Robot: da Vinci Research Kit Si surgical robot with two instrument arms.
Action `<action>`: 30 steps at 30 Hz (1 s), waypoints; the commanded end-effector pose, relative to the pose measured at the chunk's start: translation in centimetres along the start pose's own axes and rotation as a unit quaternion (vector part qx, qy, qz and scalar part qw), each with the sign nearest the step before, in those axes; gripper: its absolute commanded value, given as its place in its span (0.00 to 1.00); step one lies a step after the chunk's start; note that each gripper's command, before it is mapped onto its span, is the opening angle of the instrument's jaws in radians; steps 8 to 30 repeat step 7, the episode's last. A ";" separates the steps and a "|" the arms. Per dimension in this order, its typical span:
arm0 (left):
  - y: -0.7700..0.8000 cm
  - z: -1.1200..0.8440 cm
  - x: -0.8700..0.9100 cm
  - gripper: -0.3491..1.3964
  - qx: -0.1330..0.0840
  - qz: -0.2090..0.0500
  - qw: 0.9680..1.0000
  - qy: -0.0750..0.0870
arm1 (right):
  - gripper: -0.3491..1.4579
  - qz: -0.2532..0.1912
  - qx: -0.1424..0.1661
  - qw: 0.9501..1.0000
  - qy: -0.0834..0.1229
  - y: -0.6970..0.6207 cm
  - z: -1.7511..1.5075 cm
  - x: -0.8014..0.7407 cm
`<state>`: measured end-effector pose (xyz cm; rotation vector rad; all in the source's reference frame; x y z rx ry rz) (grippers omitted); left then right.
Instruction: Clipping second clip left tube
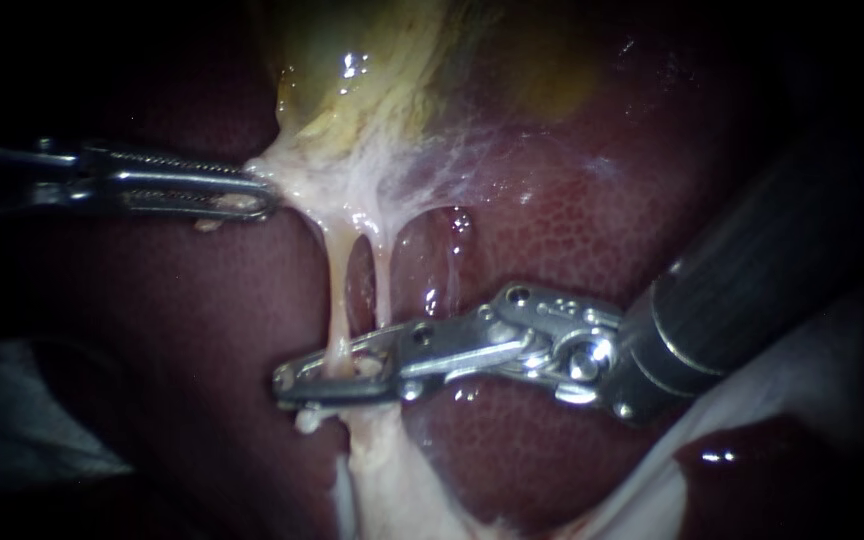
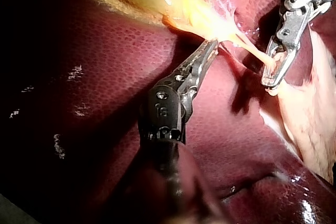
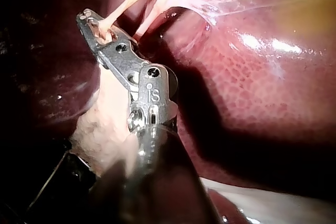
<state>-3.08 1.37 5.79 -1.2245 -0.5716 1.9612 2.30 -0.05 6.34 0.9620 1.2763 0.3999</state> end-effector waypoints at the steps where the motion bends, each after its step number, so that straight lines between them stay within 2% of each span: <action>1: 0.00 0.00 0.00 0.00 0.000 0.000 1.000 0.000 | 0.00 0.000 -0.001 1.000 0.000 0.01 0.00 -0.01; 30: 0.00 0.00 0.00 0.00 0.000 0.000 1.000 0.000 | 0.00 -0.001 0.002 1.000 -0.001 0.01 0.00 -0.01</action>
